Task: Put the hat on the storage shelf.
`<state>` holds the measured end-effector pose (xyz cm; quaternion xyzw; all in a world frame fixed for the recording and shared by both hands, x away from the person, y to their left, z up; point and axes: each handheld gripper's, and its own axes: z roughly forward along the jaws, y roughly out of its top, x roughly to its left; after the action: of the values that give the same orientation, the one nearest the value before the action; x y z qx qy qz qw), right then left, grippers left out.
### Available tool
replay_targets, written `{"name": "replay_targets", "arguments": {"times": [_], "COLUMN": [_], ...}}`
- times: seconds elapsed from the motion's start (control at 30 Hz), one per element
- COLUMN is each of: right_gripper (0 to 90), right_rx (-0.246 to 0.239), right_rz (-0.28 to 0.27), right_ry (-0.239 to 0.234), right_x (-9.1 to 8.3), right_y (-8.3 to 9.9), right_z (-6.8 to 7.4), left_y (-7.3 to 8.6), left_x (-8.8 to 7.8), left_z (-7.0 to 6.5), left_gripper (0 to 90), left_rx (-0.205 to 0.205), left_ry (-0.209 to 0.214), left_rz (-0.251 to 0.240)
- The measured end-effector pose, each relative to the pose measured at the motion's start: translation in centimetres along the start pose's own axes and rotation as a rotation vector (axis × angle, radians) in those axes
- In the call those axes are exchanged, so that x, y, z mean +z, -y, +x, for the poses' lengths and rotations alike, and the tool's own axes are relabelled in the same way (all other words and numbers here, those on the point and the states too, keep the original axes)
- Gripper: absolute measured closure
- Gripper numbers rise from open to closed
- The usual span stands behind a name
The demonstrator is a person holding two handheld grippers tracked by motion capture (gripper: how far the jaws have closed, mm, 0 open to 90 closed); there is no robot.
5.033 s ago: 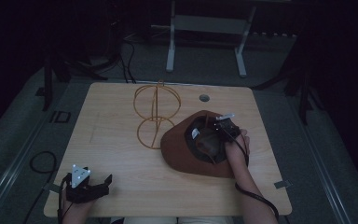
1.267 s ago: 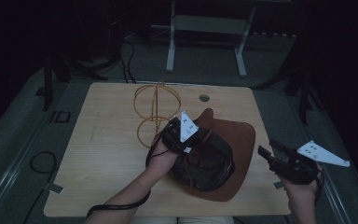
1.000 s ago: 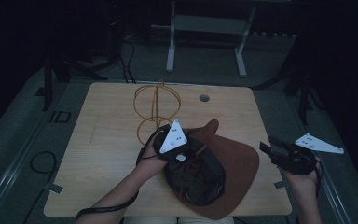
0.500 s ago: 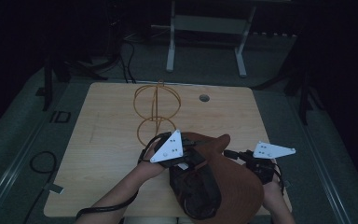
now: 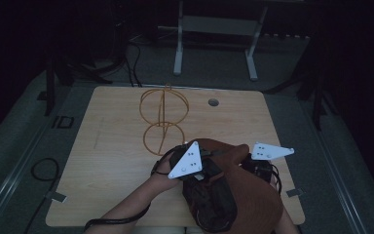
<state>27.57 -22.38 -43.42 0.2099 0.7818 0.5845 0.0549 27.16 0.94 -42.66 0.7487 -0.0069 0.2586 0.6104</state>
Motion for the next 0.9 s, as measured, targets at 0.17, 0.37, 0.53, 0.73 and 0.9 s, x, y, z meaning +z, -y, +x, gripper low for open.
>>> {"name": "replay_targets", "arguments": {"times": [0.17, 0.37, 0.53, 0.73, 0.9], "right_gripper": [64.2, 86.1, 87.2, 87.4, 87.4], "right_rx": [-0.008, -0.018, -0.008, 0.001, 0.007], "right_rz": [0.0, 0.014, 0.011, -0.019, -0.065], "right_ry": [-0.024, -0.012, -0.021, -0.012, 0.019], "right_x": [0.3, 0.5, 0.3, -0.4, -1.7], "right_y": [-0.5, -0.5, -0.3, -0.7, -1.5], "right_z": [0.1, 0.0, 0.0, -0.3, -0.7], "left_y": [-0.2, -0.1, -0.3, -1.2, -1.6], "left_x": [0.1, -0.1, -0.2, -1.0, -2.3], "left_z": [0.2, 0.6, 1.0, 1.8, 2.3], "left_gripper": [86.8, 86.3, 74.7, 52.8, 45.5], "left_rx": [-0.003, -0.027, -0.056, -0.147, -0.178], "left_ry": [-0.006, 0.028, 0.014, -0.028, -0.048], "left_rz": [0.01, 0.023, 0.032, 0.058, 0.068]}}
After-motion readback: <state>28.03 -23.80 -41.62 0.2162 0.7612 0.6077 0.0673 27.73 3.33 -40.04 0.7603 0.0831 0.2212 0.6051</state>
